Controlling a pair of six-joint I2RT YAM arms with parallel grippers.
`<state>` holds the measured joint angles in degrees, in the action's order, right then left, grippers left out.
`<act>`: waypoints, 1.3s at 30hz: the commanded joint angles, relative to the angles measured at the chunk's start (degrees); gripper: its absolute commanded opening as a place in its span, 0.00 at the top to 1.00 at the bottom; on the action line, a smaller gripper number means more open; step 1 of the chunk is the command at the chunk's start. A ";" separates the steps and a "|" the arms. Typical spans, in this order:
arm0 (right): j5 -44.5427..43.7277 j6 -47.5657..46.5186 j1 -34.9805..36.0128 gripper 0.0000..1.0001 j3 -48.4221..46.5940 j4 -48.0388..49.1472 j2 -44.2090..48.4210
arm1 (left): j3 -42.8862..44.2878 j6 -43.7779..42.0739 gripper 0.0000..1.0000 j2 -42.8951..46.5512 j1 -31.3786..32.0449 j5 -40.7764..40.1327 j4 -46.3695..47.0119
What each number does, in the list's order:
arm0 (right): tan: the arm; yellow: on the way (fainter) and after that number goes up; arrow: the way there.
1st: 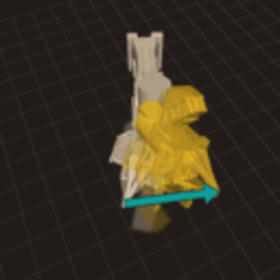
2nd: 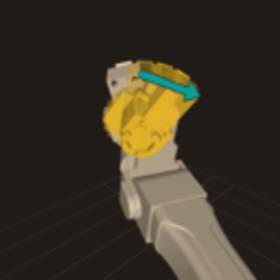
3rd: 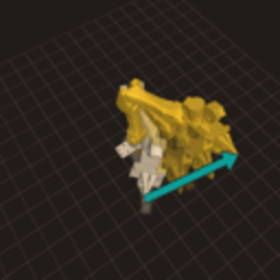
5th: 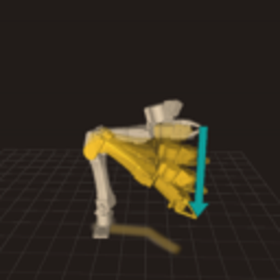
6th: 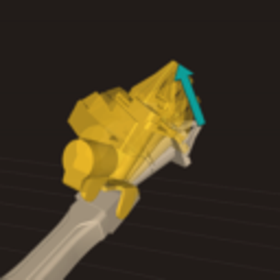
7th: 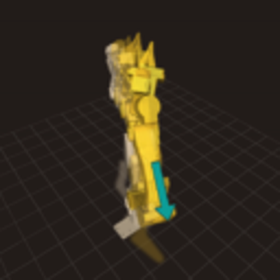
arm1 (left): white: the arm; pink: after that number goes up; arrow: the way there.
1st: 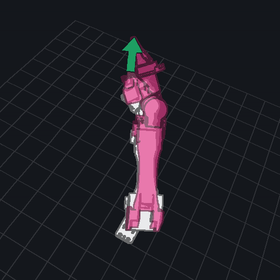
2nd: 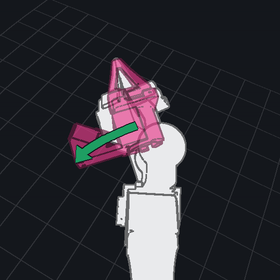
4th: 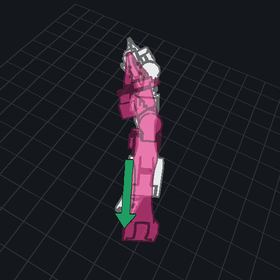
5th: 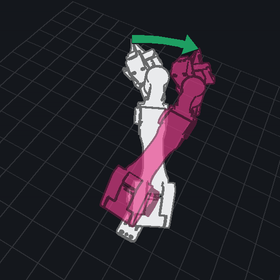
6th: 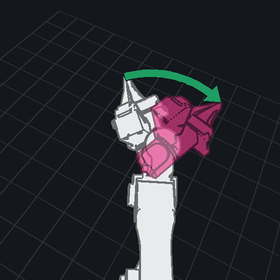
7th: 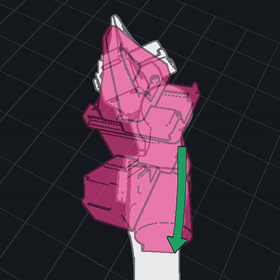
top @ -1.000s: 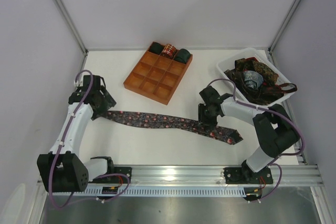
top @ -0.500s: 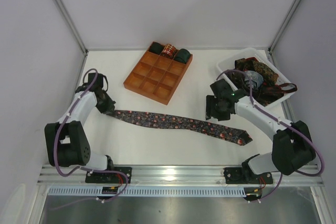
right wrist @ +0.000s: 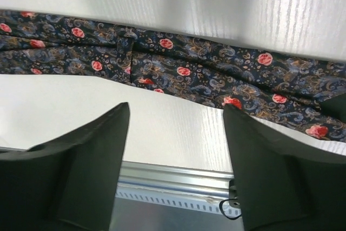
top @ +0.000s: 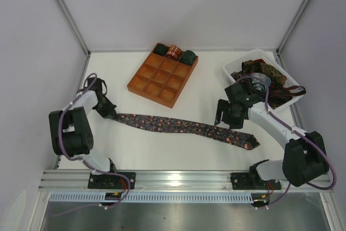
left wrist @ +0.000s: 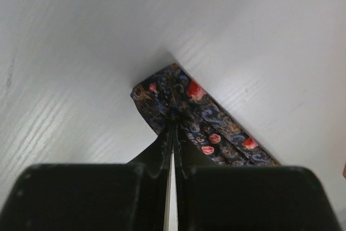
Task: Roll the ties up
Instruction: Flatten the tie
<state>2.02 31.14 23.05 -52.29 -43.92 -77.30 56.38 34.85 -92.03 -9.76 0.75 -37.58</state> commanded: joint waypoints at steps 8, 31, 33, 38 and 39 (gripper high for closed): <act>-1.93 7.61 -5.12 0.24 0.08 -3.89 2.42 | 3.12 -0.75 1.00 -9.57 -8.60 -3.21 -2.83; -5.80 7.28 2.17 0.50 8.61 9.03 -6.81 | -0.75 -2.86 0.99 -4.39 -11.69 -3.65 -1.97; -5.71 6.66 2.26 0.53 8.26 9.38 -8.48 | -0.74 -2.77 1.00 -4.30 -11.69 -3.92 -2.06; -6.06 5.87 2.26 0.66 8.35 8.59 -9.89 | -1.27 -2.24 1.00 -3.69 -11.69 -4.09 -1.70; -6.24 5.78 2.26 0.69 8.26 8.15 -9.72 | -1.36 -2.42 1.00 -3.68 -11.77 -4.18 -1.79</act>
<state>-2.79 37.47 24.93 -45.06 -39.13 -84.60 56.18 34.00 -96.09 -20.58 1.08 -37.98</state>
